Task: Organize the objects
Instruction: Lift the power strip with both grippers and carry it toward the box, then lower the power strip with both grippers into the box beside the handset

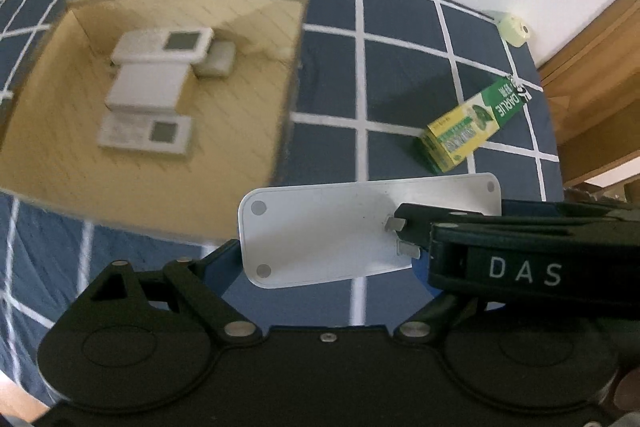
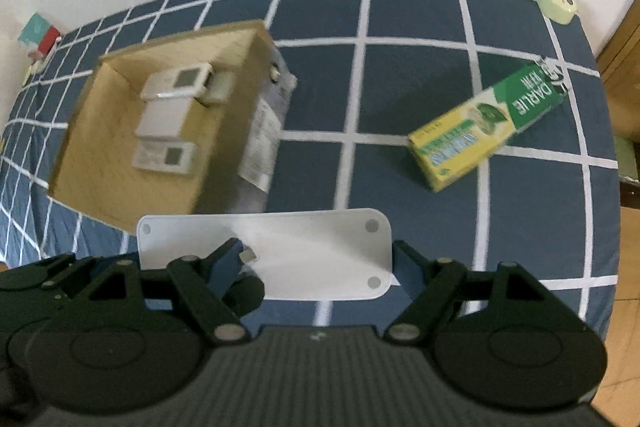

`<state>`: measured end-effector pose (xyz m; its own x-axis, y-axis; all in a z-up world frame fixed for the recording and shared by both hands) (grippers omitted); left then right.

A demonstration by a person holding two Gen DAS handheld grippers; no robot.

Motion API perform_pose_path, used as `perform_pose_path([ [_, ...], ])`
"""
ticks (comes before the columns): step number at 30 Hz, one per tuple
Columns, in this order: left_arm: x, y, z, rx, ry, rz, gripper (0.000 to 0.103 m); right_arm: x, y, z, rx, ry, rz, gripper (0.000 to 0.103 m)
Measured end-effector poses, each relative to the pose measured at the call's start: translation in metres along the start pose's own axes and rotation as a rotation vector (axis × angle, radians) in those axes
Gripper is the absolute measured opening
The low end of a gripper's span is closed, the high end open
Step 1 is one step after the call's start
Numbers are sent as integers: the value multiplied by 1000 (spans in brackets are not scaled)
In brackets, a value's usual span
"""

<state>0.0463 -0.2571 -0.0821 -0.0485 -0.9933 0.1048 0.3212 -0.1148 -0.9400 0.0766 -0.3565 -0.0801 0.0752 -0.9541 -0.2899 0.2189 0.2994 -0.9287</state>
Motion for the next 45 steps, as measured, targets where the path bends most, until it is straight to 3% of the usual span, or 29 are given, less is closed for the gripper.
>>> perform_pose_path([
  [9,-81,-25,8,17,92,5,89,-82,7,-4,53,72,10,79],
  [19,-153,-27,4,-16,126,22,89,-152,39,-13,41,117,32,80],
  [31,-204,22,5,-134,134,-10,89,-178,103,-13,-59,170,9,80],
  [45,-224,85,-4,-271,122,-72,89,-169,170,-17,-192,228,-52,80],
])
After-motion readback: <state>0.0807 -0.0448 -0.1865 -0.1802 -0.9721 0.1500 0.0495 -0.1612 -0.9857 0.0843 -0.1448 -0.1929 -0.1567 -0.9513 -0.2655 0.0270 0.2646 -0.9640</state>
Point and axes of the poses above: each gripper's, at about its wrist camera, not at the fingertips, and y roughly the way its jaws point, x to its right, z to its top, the point moved 9 cm from there along y, roughly the way its jaws point, and after that the axes turned 13 degrees about y, right-handed, at the moved point
